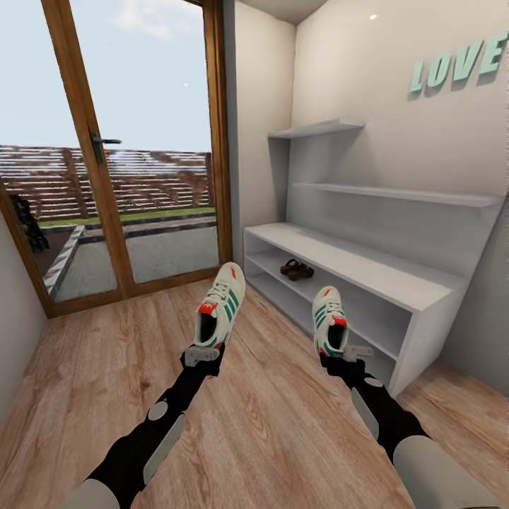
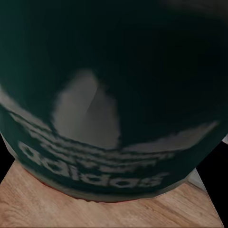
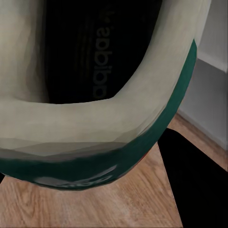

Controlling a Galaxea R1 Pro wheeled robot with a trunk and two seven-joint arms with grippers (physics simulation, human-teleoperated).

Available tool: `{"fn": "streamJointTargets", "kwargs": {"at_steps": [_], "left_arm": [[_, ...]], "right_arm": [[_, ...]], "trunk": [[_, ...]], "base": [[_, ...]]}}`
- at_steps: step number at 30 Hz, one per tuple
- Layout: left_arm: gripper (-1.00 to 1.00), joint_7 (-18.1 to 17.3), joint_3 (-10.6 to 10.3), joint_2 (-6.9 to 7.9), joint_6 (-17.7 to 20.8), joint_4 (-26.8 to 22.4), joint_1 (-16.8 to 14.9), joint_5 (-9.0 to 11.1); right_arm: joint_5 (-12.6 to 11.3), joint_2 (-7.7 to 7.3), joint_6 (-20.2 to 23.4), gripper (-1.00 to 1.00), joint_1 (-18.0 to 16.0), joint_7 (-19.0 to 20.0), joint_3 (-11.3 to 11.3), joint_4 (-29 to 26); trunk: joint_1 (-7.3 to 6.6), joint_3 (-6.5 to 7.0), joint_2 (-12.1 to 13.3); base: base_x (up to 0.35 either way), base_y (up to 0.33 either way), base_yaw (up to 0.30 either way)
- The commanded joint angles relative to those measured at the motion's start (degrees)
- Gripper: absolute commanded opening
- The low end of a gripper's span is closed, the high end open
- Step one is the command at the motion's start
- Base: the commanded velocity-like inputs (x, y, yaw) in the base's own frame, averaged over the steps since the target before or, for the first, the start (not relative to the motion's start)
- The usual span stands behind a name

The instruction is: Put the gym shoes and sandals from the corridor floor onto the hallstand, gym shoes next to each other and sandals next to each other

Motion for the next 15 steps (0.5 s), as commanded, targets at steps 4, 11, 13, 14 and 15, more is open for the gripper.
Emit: {"fn": "streamJointTargets", "kwargs": {"at_steps": [4, 11, 13, 14, 15], "left_arm": [[-1.0, -0.2, -0.2, 0.06, -0.2, 0.0, 0.0, 0.6], [-1.0, -0.2, -0.2, 0.06, -0.2, 0.0, 0.0, 0.7], [-1.0, -0.2, -0.2, 0.06, -0.2, 0.1, 0.0, 0.7], [-1.0, -0.2, -0.2, 0.06, -0.2, 0.1, 0.0, 0.7], [-1.0, -0.2, -0.2, 0.06, -0.3, 0.1, 0.0, 0.7]], "right_arm": [[-0.6, -0.06, 0.2, -1.0, 0.0, -0.1, 0.3, -0.1], [-0.6, -0.06, 0.2, -1.0, 0.0, -0.1, 0.3, 0.0], [-0.6, -0.06, 0.2, -1.0, 0.0, -0.1, 0.3, 0.0], [-0.6, -0.06, 0.2, -1.0, 0.0, -0.1, 0.3, 0.0], [-0.6, -0.06, 0.2, -1.0, 0.0, -0.1, 0.2, 0.0]], "trunk": [[0.02, -0.06, 0.0], [0.02, -0.06, 0.0], [0.02, -0.06, 0.0], [0.02, -0.06, 0.0], [0.02, -0.06, 0.0]], "base": [[0.317, 0.062, -0.061], [0.264, 0.205, -0.029], [0.173, 0.146, -0.19], [0.082, 0.065, -0.252], [0.053, 0.042, -0.269]]}}
